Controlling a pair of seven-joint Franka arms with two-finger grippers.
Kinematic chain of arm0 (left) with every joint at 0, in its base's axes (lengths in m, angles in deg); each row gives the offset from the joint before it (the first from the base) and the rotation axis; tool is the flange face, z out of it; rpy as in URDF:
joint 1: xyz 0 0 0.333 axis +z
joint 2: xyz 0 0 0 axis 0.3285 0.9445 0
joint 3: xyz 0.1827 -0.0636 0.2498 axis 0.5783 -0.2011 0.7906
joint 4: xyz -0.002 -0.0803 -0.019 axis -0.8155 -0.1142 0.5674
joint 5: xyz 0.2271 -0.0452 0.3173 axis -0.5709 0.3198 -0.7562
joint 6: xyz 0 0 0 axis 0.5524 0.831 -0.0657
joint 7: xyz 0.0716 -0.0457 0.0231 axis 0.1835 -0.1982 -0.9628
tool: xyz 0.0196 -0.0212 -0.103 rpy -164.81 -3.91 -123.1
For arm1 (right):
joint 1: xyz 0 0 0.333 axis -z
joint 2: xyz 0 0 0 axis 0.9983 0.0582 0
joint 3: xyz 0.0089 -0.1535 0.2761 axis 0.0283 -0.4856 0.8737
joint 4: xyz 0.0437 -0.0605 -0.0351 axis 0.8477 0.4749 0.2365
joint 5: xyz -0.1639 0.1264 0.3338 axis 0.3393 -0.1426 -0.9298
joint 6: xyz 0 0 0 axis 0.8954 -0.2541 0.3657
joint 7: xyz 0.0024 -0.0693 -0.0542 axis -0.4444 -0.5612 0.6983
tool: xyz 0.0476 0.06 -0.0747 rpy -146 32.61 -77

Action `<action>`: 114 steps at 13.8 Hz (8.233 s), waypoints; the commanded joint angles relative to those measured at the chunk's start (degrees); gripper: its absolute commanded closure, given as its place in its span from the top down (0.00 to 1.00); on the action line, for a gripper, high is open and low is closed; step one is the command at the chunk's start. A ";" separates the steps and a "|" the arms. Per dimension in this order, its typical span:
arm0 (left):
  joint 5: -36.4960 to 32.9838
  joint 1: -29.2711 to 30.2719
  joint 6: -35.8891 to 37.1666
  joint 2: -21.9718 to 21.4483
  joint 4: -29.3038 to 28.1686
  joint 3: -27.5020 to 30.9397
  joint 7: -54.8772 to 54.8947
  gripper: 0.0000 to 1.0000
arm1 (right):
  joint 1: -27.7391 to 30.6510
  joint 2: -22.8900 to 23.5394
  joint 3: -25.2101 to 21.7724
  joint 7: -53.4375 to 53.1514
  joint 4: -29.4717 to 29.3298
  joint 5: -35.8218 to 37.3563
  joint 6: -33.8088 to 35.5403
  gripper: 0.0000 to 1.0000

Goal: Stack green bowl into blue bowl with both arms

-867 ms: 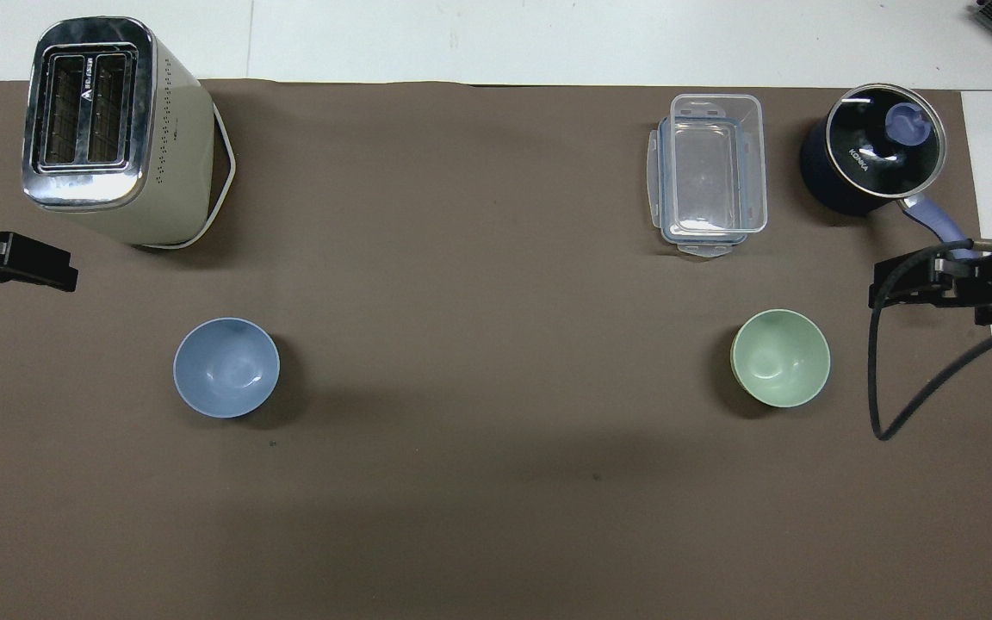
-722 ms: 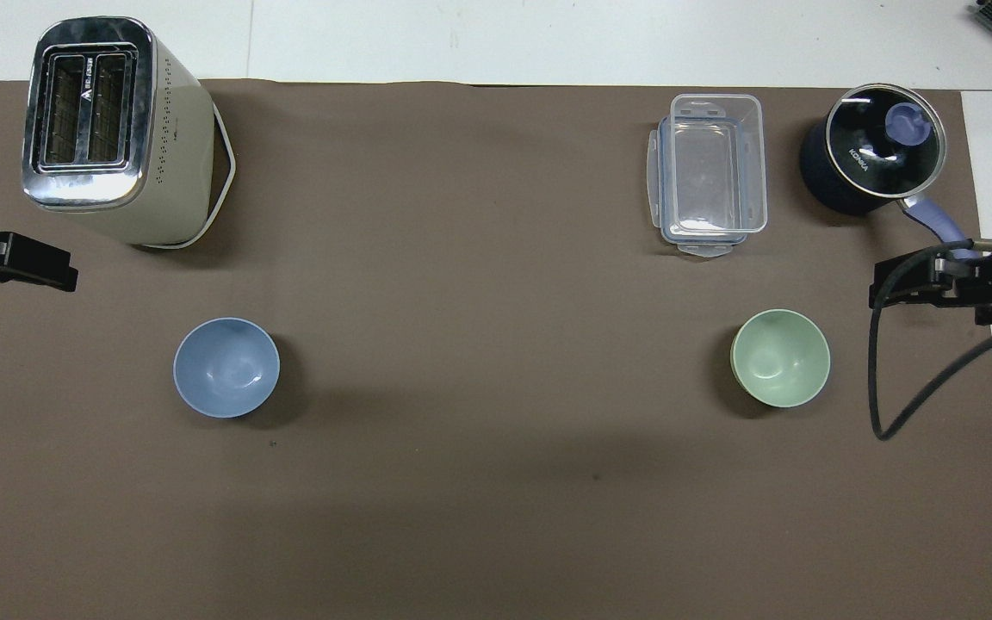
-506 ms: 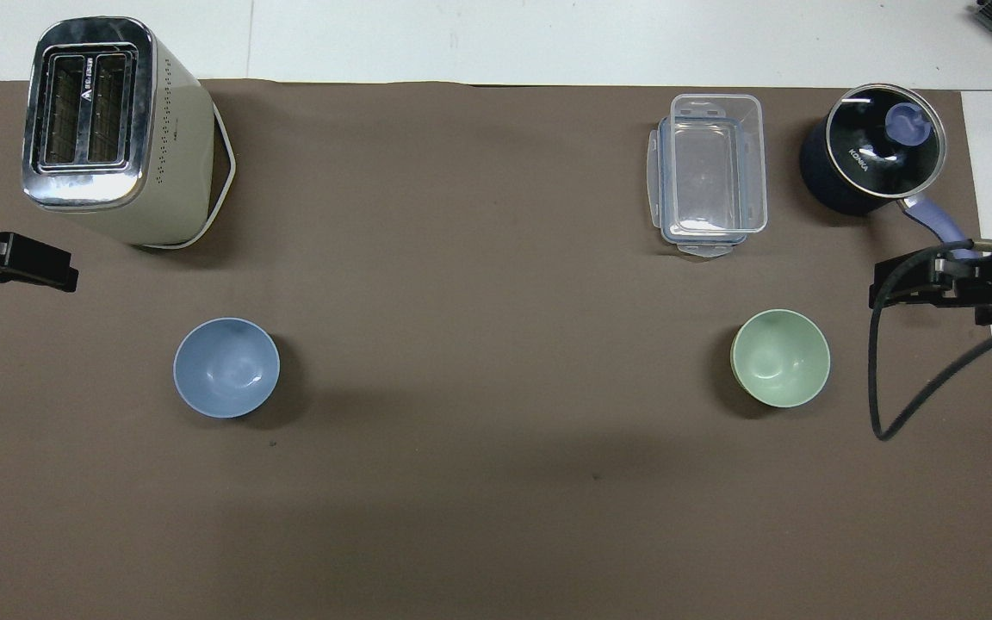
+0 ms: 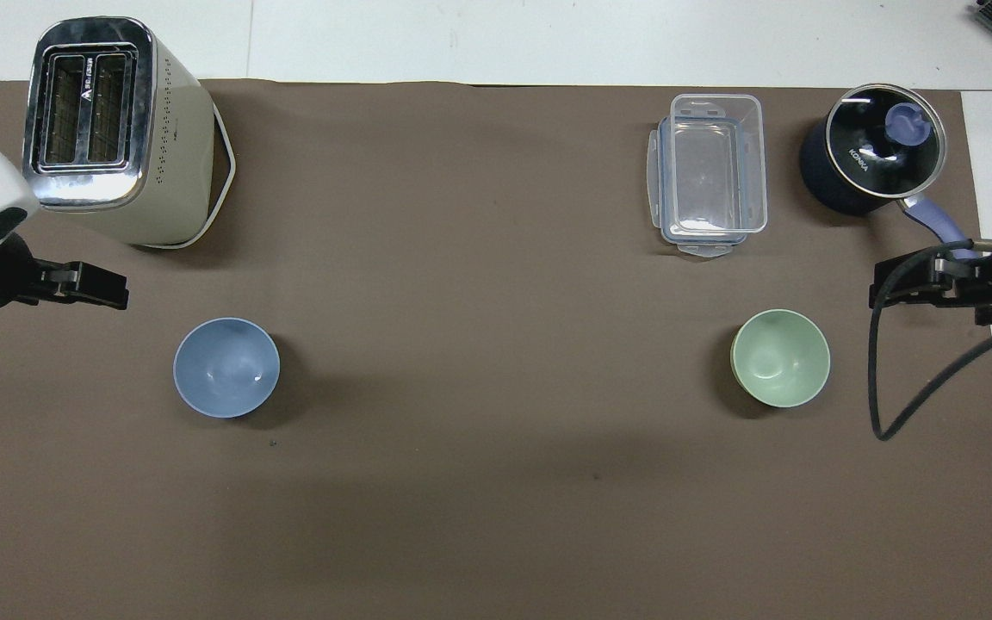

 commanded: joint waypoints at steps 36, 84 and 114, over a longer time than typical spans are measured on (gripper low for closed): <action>7.74 -37.31 -36.78 2.53 -25.37 -0.43 -27.69 0.71 | 1.46 -0.74 0.20 1.25 1.21 -1.13 -1.21 1.00; -2.54 -4.26 11.47 2.97 13.22 0.37 -3.25 1.00 | 7.53 -1.69 0.56 14.96 41.47 -2.35 -38.93 0.00; -2.54 -4.26 11.47 2.97 13.22 0.37 -3.25 1.00 | -32.64 4.80 1.00 -19.84 37.60 -11.86 -46.03 0.00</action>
